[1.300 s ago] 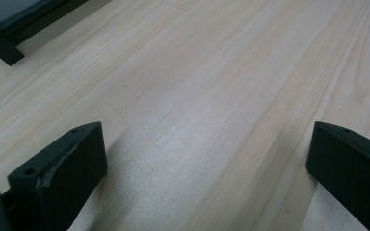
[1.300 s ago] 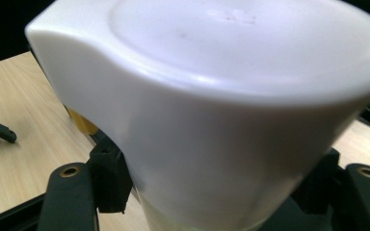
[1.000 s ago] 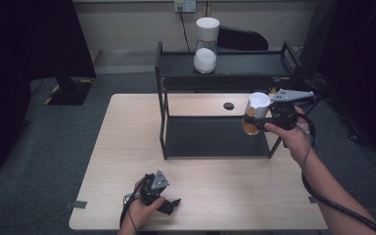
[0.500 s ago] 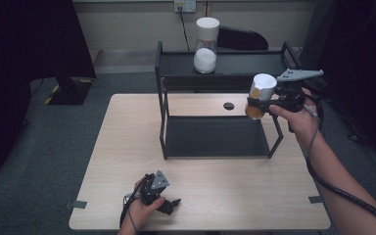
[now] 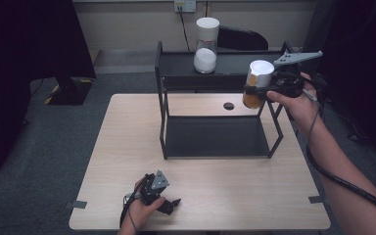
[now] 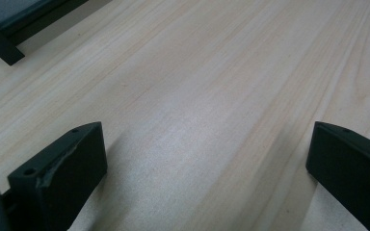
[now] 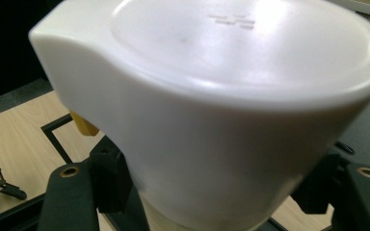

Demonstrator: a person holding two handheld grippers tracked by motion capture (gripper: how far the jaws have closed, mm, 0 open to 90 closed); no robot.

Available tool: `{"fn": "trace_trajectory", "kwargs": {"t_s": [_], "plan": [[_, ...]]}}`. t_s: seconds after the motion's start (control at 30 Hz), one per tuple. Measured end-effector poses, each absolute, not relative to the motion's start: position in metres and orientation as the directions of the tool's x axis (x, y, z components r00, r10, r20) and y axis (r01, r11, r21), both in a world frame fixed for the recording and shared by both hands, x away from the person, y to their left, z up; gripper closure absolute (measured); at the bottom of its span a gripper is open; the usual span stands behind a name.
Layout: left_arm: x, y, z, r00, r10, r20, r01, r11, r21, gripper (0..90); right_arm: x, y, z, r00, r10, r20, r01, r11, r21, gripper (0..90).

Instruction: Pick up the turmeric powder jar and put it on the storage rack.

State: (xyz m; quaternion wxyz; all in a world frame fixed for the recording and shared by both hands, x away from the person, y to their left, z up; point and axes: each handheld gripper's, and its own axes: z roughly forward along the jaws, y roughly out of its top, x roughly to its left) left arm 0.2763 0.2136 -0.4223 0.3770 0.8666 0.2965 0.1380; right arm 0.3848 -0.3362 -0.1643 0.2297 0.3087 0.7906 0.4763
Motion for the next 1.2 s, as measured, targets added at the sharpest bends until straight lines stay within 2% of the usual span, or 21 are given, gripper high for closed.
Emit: {"fn": "trace_trajectory", "kwargs": {"t_s": [1.2], "plan": [[0.276,0.214,-0.422,0.786,0.618,0.015,0.41,-0.539,0.736,0.0,0.4,-0.321,-0.09,-0.684,0.727,-0.059,0.267,0.326,0.907,30.4]]}}
